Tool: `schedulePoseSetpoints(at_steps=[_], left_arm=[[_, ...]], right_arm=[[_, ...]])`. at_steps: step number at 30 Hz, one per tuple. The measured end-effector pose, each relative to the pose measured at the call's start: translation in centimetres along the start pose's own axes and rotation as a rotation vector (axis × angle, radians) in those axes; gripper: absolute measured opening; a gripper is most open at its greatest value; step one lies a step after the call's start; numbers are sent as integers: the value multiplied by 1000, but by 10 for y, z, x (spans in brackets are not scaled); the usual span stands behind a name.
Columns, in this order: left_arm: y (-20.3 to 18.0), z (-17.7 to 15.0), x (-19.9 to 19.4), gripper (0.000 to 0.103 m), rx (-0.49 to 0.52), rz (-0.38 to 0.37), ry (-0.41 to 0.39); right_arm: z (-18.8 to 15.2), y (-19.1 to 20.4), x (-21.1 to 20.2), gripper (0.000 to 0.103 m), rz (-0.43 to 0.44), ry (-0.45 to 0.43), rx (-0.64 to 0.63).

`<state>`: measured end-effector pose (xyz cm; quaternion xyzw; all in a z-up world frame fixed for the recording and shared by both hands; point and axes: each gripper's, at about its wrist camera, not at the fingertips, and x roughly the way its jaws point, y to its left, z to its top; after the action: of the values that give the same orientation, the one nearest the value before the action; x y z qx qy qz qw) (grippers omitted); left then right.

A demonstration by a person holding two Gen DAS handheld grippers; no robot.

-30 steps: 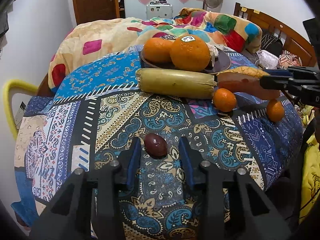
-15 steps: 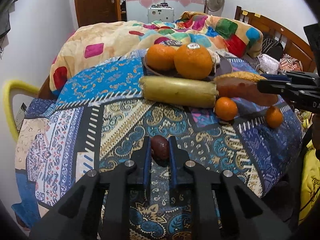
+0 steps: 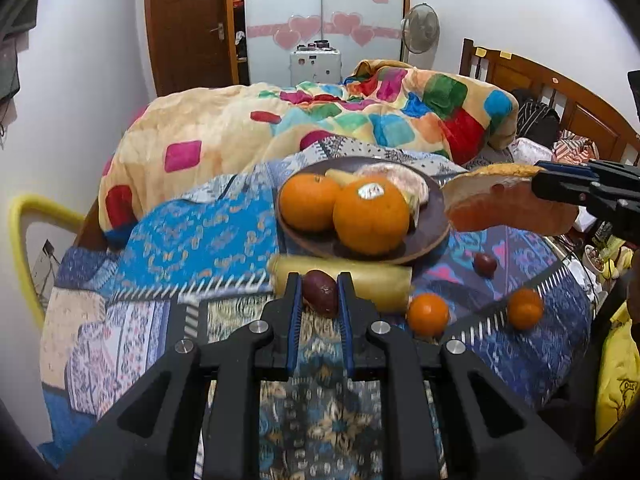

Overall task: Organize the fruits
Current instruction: 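Grasp the bread-like piece with the right gripper while the left grasps the dark plum, carrying both toward the plate, then lower the bread roll onto the plate with the right gripper while the left releases the plum there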

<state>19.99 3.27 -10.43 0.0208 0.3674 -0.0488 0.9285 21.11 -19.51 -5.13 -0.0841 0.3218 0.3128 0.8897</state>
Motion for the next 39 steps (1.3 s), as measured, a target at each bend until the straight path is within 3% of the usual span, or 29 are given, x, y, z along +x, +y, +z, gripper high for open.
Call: schedulePoseSetpoints(at_steps=[9,20,28,39], left_arm=[[4,28,34,17,13,20,-3],[16,40,79,17,-7,4,58],[9,40,89,17,10,-11,83],[18,37,89,49,-54,6,108]], right_arm=[[27,-22,25,21,-61,-47,24],[45,-33,85,21,-76,-40,31],[37,-29,118,21,-32,38,14],[30,-29,110,23,7,101,20]])
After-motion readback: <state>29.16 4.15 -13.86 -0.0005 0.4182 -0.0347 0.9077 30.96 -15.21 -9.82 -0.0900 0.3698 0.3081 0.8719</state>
